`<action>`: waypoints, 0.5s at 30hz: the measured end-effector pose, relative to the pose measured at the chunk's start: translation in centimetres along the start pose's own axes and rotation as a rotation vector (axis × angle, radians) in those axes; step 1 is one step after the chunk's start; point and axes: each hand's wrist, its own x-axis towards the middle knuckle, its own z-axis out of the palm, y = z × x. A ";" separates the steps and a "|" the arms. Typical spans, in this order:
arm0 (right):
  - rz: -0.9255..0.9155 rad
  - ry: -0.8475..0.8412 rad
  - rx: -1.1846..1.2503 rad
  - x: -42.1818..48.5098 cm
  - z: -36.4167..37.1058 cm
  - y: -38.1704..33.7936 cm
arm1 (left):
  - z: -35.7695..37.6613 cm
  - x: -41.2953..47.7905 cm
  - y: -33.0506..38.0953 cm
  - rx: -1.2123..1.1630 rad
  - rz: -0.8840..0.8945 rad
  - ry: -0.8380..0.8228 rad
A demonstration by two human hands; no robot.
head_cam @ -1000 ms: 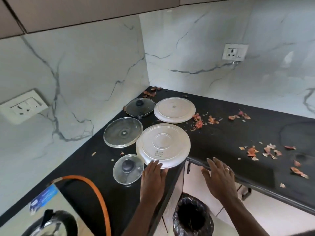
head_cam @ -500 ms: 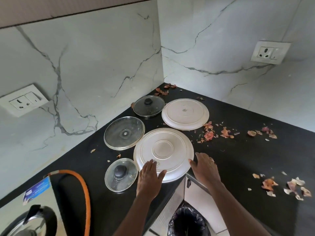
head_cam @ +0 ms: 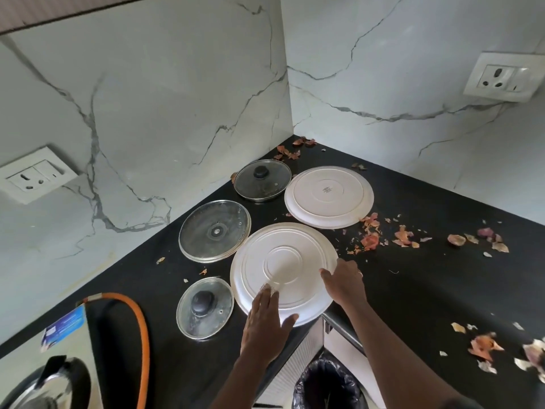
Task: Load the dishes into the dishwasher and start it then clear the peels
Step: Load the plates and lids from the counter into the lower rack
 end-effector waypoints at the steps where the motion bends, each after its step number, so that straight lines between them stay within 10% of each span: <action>1: 0.019 0.006 0.001 0.2 0.0 0.0 | 0.1 -0.1 0.2 0.011 0.007 -0.007; 15: 0.153 0.046 -0.096 0.5 0.4 -0.8 | 0.4 -0.9 0.5 0.188 0.098 -0.091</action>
